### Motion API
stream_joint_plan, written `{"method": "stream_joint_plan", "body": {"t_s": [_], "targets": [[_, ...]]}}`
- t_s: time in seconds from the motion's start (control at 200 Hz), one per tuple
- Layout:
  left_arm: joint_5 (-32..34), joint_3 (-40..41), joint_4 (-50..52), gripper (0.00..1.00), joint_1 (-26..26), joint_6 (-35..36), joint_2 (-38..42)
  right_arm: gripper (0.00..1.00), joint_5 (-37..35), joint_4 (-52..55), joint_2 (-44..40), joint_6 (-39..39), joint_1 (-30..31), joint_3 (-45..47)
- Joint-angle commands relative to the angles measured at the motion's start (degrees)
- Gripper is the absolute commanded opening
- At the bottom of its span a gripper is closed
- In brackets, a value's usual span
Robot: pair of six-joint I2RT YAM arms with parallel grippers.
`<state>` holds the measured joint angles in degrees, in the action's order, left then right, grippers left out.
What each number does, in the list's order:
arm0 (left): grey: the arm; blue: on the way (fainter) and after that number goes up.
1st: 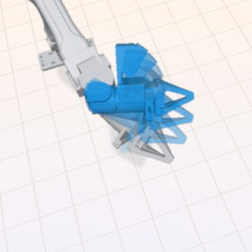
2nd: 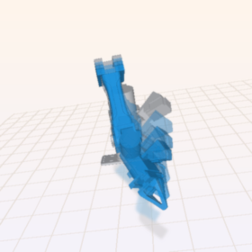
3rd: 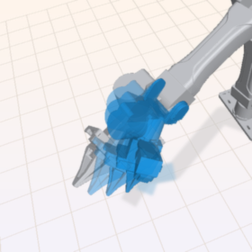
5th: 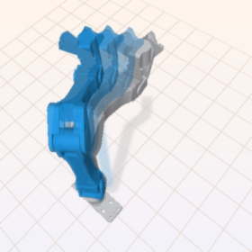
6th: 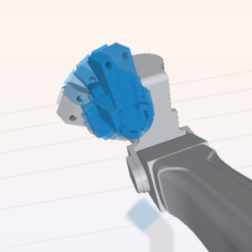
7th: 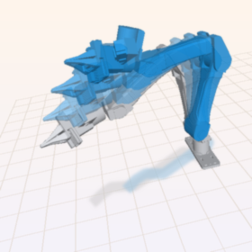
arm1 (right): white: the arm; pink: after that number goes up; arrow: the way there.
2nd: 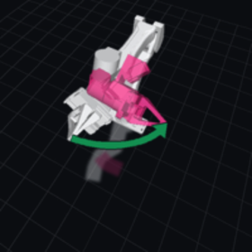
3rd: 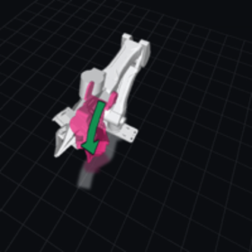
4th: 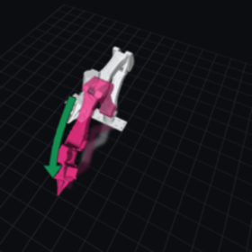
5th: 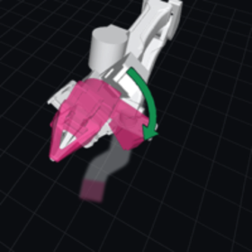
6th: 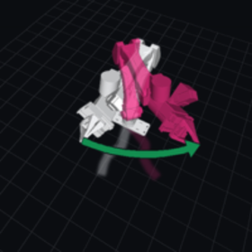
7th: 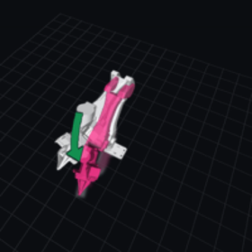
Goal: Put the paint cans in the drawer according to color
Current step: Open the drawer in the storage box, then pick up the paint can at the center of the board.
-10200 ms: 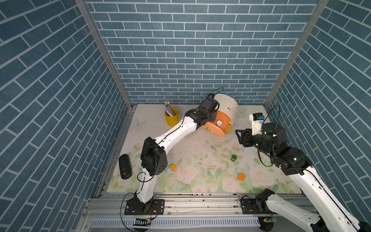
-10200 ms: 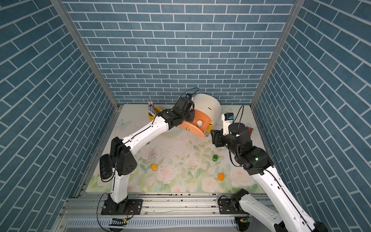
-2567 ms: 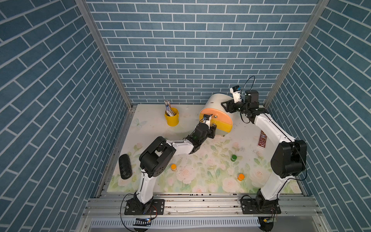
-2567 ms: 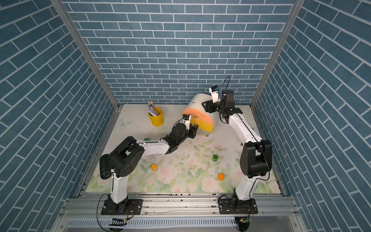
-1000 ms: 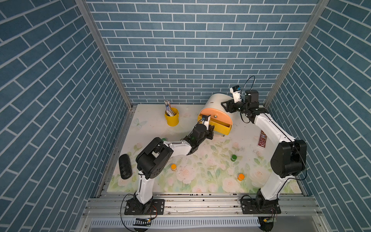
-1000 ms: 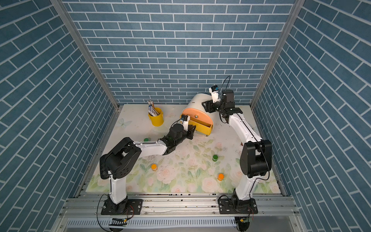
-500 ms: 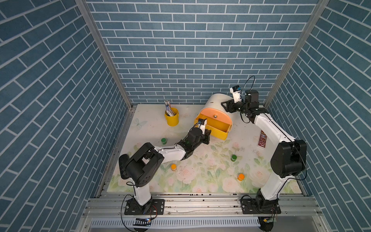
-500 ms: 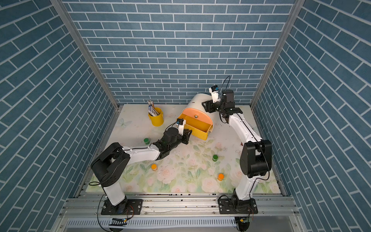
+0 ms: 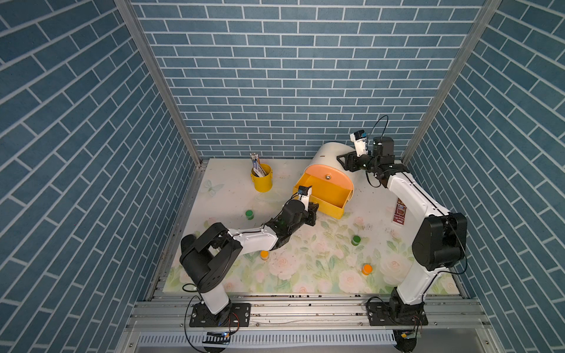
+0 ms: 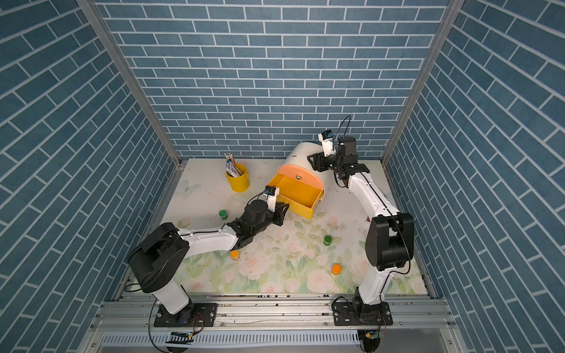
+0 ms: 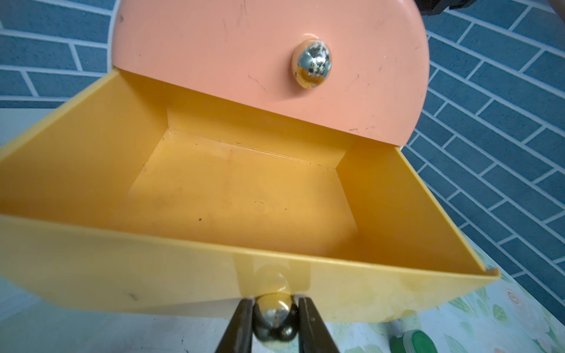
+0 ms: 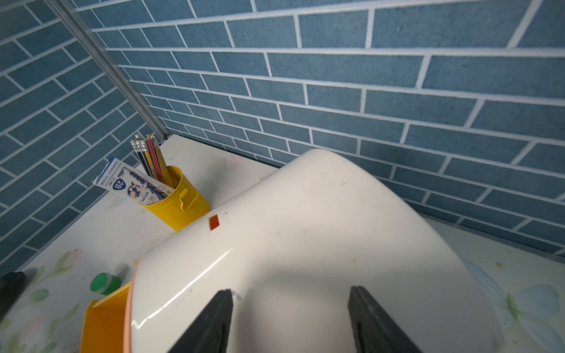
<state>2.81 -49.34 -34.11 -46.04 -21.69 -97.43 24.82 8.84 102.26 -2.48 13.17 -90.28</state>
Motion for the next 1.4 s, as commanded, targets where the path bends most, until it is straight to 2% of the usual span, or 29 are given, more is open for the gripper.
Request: {"method": "stream_joint_plan", "body": {"t_s": [0.0, 0.14, 0.22, 0.375, 0.54, 0.82, 1.11, 1.21, 1.395], "targets": [[1.22, 1.94, -0.02, 0.13, -0.36, -0.46, 1.63, 0.65, 0.05, 3.73, 1.07, 0.98, -0.16, -0.69], [1.32, 2.36, 0.11, 0.13, -0.36, -0.50, 1.58, 0.65, 0.14, 3.73, 1.01, 0.93, -0.14, -0.74], [1.50, 2.25, 0.09, 0.17, -0.36, -0.55, 1.71, 0.65, 0.14, 3.71, 0.94, 0.94, -0.16, -0.70], [1.65, 1.49, 1.00, 0.34, -0.36, -0.06, 2.20, 0.65, 0.16, 3.81, 0.79, 0.94, -0.14, -0.77], [1.96, 0.38, 2.46, 0.46, -0.45, 1.04, 3.07, 0.66, -1.22, 4.46, -0.09, 1.16, -0.19, -1.13], [2.68, 0.21, 5.78, 0.52, -0.49, 2.47, 9.28, 0.74, -3.36, 7.15, -4.30, 1.36, -0.20, -1.83], [6.60, 1.45, 13.93, 0.59, -0.45, 3.46, 20.26, 0.80, -10.02, 15.72, -14.24, -0.95, -0.24, -0.83], [8.76, 1.19, 18.31, 0.66, -0.45, 3.29, 23.71, 0.79, -11.50, 19.33, -19.26, -3.10, -0.20, 1.10], [13.86, 0.94, 27.57, 0.85, -0.17, 2.08, 29.48, 0.78, -14.27, 26.02, -30.40, -8.44, -0.16, 8.87]]}}
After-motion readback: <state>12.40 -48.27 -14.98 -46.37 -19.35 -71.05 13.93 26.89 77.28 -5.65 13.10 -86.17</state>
